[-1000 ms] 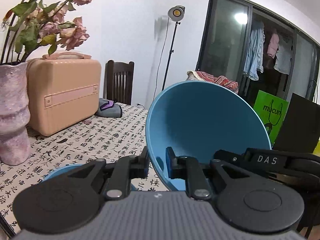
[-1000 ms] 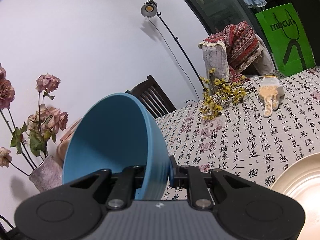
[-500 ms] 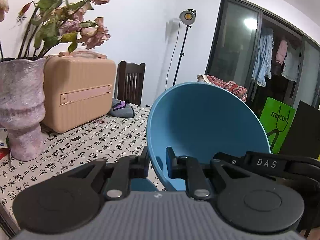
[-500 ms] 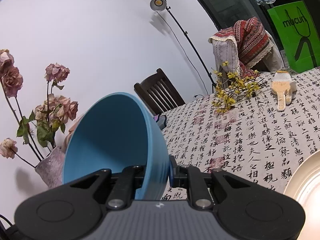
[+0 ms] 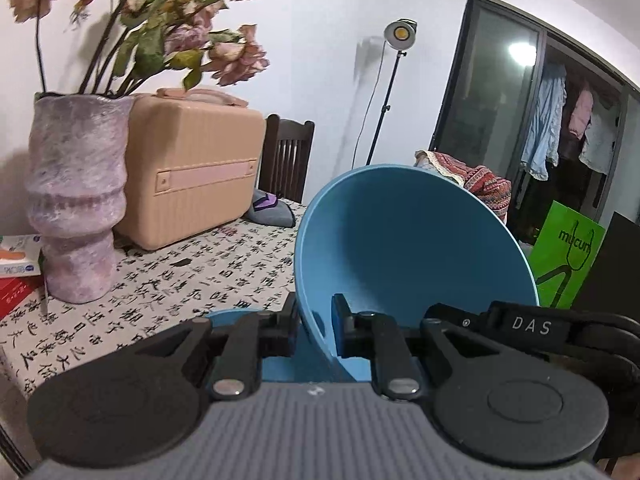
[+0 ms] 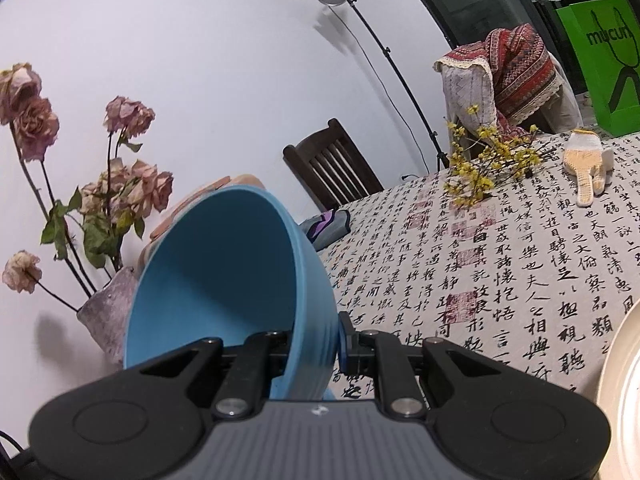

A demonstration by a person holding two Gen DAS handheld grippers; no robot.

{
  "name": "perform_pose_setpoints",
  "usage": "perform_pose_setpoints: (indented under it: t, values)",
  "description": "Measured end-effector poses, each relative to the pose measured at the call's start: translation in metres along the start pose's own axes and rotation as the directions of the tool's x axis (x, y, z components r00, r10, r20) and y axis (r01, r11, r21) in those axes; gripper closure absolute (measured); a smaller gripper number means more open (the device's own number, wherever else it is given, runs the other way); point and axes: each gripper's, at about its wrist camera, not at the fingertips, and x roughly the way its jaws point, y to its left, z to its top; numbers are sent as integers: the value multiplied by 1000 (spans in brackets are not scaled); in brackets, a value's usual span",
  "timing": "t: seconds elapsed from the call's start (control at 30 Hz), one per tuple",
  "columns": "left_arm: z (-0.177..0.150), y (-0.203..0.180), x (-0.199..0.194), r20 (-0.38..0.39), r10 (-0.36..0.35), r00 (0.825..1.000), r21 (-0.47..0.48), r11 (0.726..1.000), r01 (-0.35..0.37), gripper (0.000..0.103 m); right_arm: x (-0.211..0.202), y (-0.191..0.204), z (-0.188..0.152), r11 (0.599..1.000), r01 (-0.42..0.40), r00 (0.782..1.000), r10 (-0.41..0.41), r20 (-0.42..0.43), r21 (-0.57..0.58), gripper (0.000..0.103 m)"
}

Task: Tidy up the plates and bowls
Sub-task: 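Carry the blue bowl with both grippers toward the stacked blue bowls, then lower the blue bowl with both grippers into the stacked blue bowls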

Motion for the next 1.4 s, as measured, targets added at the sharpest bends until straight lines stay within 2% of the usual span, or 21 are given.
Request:
perform_pose_setpoints:
  t: [0.63,1.07,1.23,1.4]
  values:
    - [-17,44,-4,-57,55,997,-68,996,-59,86,28,30,-32,998,4,996,-10,-92,-67,89]
    - [-24,48,-1,-72,93,993,-12,996,-94,86,36,48,-48,971,39,995,-60,-79,-237,85]
    - [-21,48,1,-76,104,992,9,995,-103,87,38,55,-55,947,82,993,-105,-55,-312,83]
    - [-20,50,5,-90,109,990,15,994,-109,87,42,52,-56,942,85,992,-112,-65,-324,83]
